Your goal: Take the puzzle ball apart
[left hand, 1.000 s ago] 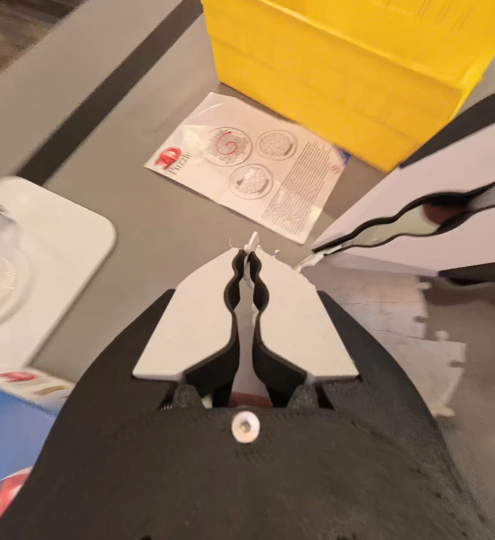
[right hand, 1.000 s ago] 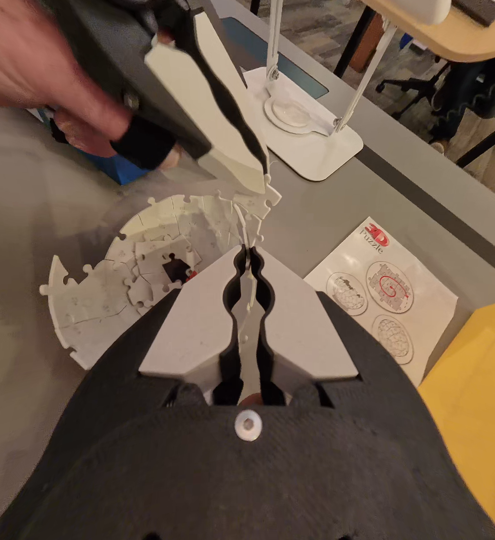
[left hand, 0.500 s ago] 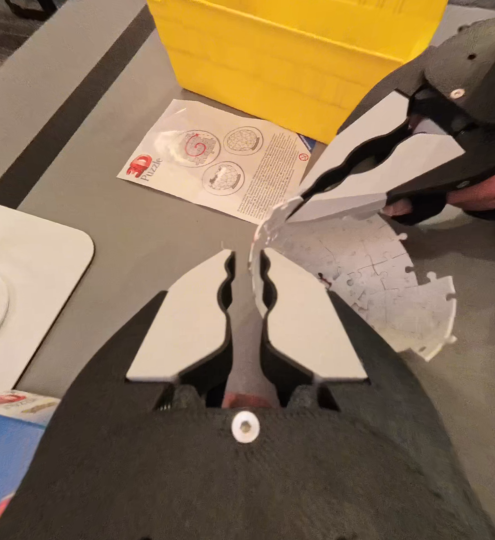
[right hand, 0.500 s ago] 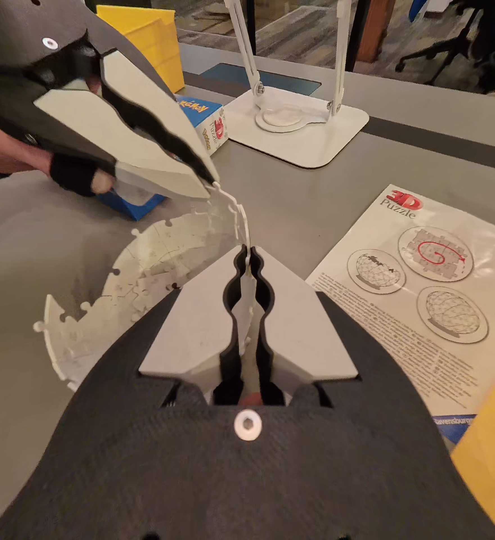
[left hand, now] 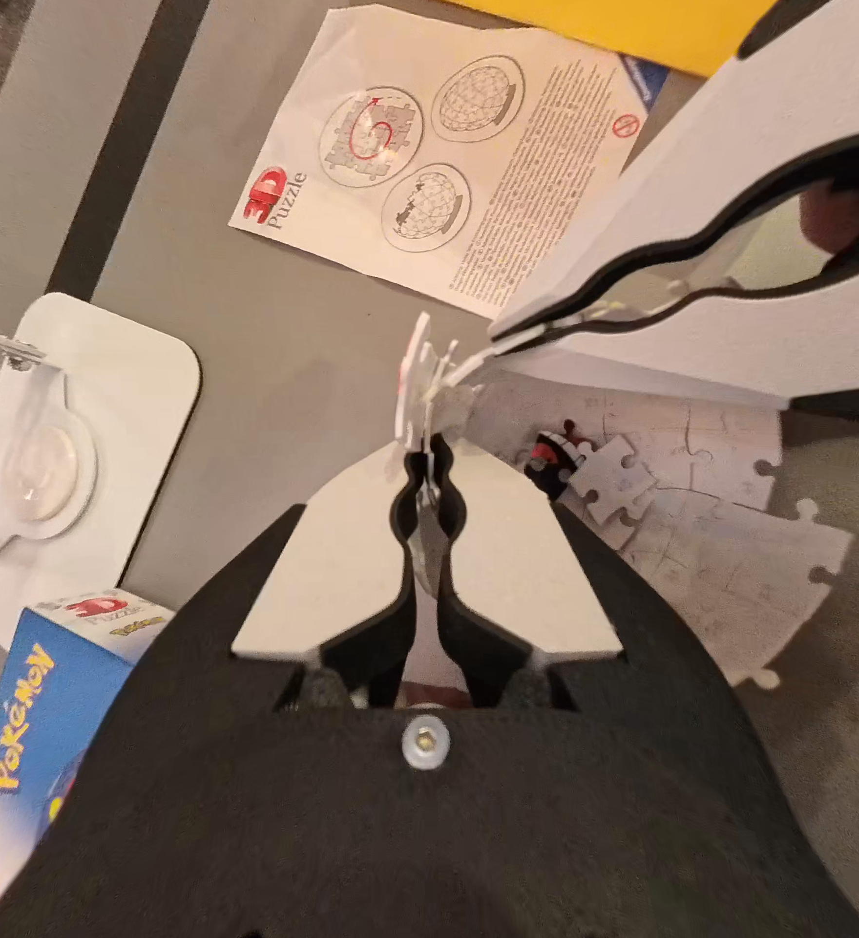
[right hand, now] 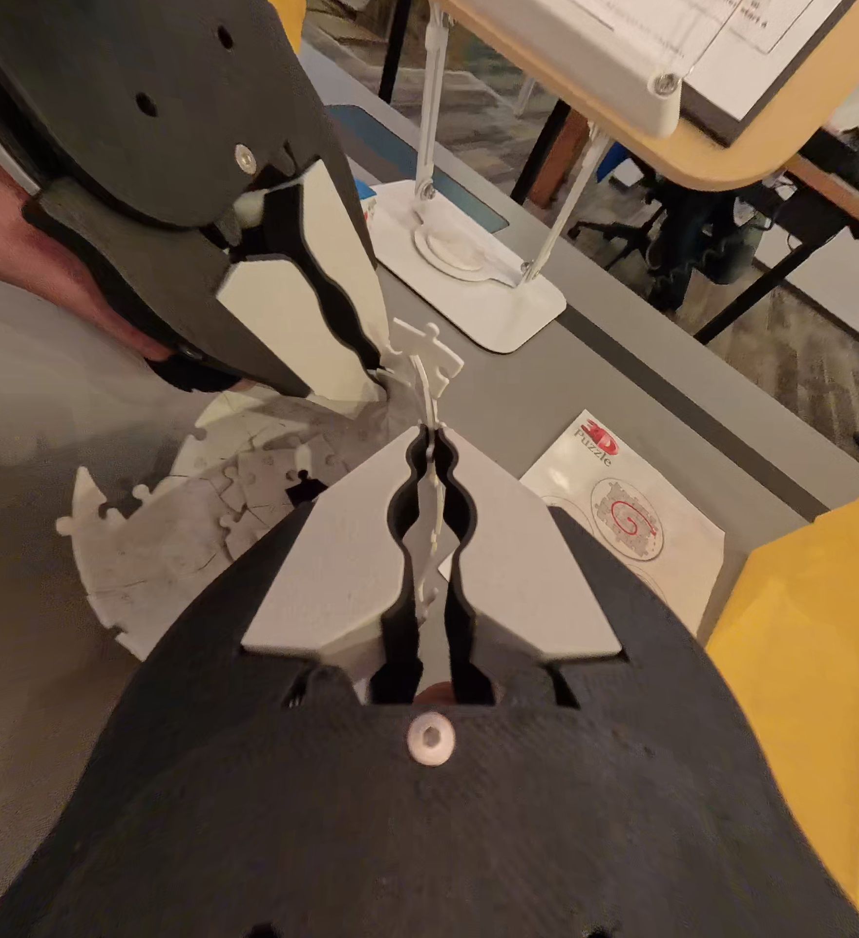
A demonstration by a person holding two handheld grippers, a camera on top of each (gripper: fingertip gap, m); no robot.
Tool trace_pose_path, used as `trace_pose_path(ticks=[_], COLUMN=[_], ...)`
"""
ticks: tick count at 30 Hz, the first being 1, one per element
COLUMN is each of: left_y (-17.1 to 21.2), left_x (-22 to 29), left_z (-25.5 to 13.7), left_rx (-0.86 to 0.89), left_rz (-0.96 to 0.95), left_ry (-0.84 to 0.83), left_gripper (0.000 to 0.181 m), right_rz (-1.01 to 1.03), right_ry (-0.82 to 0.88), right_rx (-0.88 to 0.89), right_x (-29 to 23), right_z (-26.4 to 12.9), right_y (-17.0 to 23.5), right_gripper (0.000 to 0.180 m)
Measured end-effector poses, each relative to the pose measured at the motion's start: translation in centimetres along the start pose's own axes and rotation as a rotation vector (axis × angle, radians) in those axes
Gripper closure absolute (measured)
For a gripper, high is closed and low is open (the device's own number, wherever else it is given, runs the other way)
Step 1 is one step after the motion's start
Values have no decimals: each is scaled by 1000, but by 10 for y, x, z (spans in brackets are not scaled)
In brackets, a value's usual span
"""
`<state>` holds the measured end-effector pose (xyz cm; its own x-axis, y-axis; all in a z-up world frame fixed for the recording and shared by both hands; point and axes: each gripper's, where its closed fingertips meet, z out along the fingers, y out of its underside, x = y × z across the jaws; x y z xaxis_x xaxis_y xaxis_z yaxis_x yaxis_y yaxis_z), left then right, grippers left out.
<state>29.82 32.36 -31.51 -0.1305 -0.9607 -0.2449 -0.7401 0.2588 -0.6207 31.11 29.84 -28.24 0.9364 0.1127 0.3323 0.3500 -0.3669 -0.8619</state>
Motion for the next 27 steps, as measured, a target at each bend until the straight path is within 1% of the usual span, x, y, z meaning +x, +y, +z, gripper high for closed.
trace_pose_path(ticks=[3, 5, 7, 8, 9, 11, 13, 15, 17, 18, 19, 21, 23, 25, 27], left_y=[0, -2, 0, 0, -1, 2, 2, 3, 0, -3, -5, -7, -14, -22, -37], left_x=[-6, -8, -17, -15, -15, -20, -17, -19, -24, -24, -25, -24, -25, -25, -16], left_z=[-1, -2, 2, 4, 4, 4, 5, 5, 5, 4, 2, -4, -17, -35, -59], left_rx=[4, 20, 9, 17, 26, 9, 8, 10, 39, 58, 77, 93, 163, 249, 374], left_rz=[-59, -114, -149, -164, -187, -164, -180, -164, -175, -172, -167, -172, -191, -204, -219], left_ry=[-16, 6, -22, 6, 21, -8, 33, 21, -1, 1, 0, 11, 16, 28, 80], left_gripper=[178, 178, 178, 178, 178, 178, 178, 178, 178, 171, 157, 147, 136, 130, 134], right_rz=[91, 49, -50, -50, 0, 141, 209, 339, 405, 459, 522, 587, 629, 692, 748], right_ry=[-30, -36, -36, -38, -51, -79, -101, -162, -181, -212, -244, -273, -301, -344, -386], right_rx=[42, 79, 106, 107, 104, 120, 133, 167, 196, 218, 240, 260, 285, 317, 364], right_x=[4, -1, -11, -13, -11, 0, 7, 10, 16, 17, 19, 23, 24, 24, 24], right_z=[-2, -6, -10, -11, -11, -12, -15, -19, -24, -27, -30, -34, -38, -43, -48], right_y=[-2, -8, -15, -16, -15, -10, -7, -10, -14, -18, -21, -24, -27, -32, -39], right_gripper=[180, 180, 180, 180, 180, 180, 180, 180, 179, 180, 180, 180, 180, 180, 180])
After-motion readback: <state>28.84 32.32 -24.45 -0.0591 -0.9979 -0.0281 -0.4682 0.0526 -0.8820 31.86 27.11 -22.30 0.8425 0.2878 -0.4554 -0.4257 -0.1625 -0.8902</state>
